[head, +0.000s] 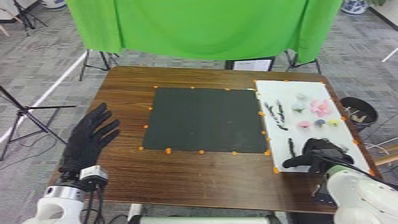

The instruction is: Arrange flowers

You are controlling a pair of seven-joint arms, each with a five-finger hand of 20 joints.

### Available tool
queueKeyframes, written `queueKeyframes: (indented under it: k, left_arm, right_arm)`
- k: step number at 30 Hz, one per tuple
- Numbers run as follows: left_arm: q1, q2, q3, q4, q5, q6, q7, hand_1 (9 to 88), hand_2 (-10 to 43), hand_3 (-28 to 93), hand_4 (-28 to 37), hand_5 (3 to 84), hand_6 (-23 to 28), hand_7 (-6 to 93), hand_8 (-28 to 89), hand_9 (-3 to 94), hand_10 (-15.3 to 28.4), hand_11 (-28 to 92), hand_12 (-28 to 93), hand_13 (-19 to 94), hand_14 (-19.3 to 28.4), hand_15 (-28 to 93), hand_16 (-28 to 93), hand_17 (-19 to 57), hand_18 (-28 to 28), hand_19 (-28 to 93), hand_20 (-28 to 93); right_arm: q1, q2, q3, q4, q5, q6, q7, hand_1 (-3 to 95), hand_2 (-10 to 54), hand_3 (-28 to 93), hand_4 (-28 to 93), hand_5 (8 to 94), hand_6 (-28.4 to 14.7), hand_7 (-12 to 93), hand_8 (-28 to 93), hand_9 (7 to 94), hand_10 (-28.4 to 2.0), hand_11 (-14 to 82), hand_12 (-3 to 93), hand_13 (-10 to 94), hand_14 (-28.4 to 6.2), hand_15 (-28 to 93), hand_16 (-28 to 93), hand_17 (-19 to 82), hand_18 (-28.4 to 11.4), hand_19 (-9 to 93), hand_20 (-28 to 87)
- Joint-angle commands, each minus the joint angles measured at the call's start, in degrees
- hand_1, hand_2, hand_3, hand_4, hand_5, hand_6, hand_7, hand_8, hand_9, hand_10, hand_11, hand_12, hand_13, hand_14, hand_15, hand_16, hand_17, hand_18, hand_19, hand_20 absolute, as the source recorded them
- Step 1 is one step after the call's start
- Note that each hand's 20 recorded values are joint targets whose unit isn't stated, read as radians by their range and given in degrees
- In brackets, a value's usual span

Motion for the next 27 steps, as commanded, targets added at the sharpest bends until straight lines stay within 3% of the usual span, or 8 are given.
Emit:
queueKeyframes:
  k: [1,11,16,20,22,27]
  left_arm:
    - [0.15,0.06,0.14,0.11,0.07,-0.40,-0.41,28.0,-5.8,69,-23.2,27.6,2.9,21.5,-11,20.9,10.8,20,18,19,15.6,29,1,-7.2,22.8,38,9]
    - [0.69,-0.35,-0.03,-0.16,0.08,-0.15,-0.51,27.8,-5.6,69,-23.4,28.0,3.0,21.6,-11,21.1,10.8,20,19,19,15.8,30,1,-7.2,22.8,38,10]
    - [0.85,-0.59,0.12,-0.19,0.15,-0.24,-0.62,27.6,-5.6,69,-23.4,28.2,3.0,21.5,-11,21.4,10.9,20,18,19,15.9,30,1,-7.1,22.9,39,9]
    - [0.80,-0.61,0.03,-0.12,0.12,-0.26,-0.84,27.6,-5.4,69,-23.5,28.3,3.0,21.5,-11,21.4,10.9,20,18,19,15.9,30,1,-7.2,23.0,39,9]
    - [0.80,-0.62,0.00,-0.16,0.06,-0.21,-0.89,27.7,-5.5,69,-23.5,28.3,3.0,21.5,-11,21.5,10.9,20,18,20,16.0,30,1,-7.2,23.0,39,9]
    - [0.74,-0.59,0.16,-0.16,-0.02,-0.15,-0.96,27.6,-5.5,69,-23.6,28.4,3.0,21.5,-11,21.8,11.0,20,18,20,16.0,31,1,-7.1,23.1,39,9]
  right_arm:
    - [-0.16,0.01,-1.90,2.05,-1.76,1.75,1.02,24.9,-9.5,61,-28,69.2,0.0,39,-13,72.9,-12.6,50.5,38.3,68,-11.5,75,29,38,-20.8,93,43]
    - [3.42,0.04,-8.41,5.17,-5.51,4.17,2.75,23.6,-9.5,71,-28,73.4,1.0,40,-13,77.5,-11.3,51.5,39.1,72,-10.3,76,31,42,-20.9,93,49]
    - [4.26,-0.01,-10.03,6.07,-6.86,1.79,2.62,27.3,-9.5,74,-28,73.9,1.3,41,-13,78.3,-10.3,52.2,39.4,73,-9.8,76,31,43,-20.7,93,51]
    - [3.76,0.01,-10.49,6.92,-6.97,1.42,1.09,40.4,-9.5,69,-28,73.7,1.1,41,8,80.0,-9.0,52.6,39.6,75,-8.4,76,32,44,-20.0,93,52]
    - [3.06,0.00,-10.32,7.26,-7.00,1.51,-0.59,44.4,-9.5,69,-28,73.6,1.0,42,8,80.2,-8.7,52.5,40.3,75,-8.0,76,33,44,-19.9,93,52]
    - [1.10,-0.19,-8.71,8.12,-6.06,1.91,-6.21,48.3,-9.5,75,-28,74.8,1.9,43,9,82.3,-6.9,46.4,52.0,75,-7.5,77,34,44,-19.8,93,53]
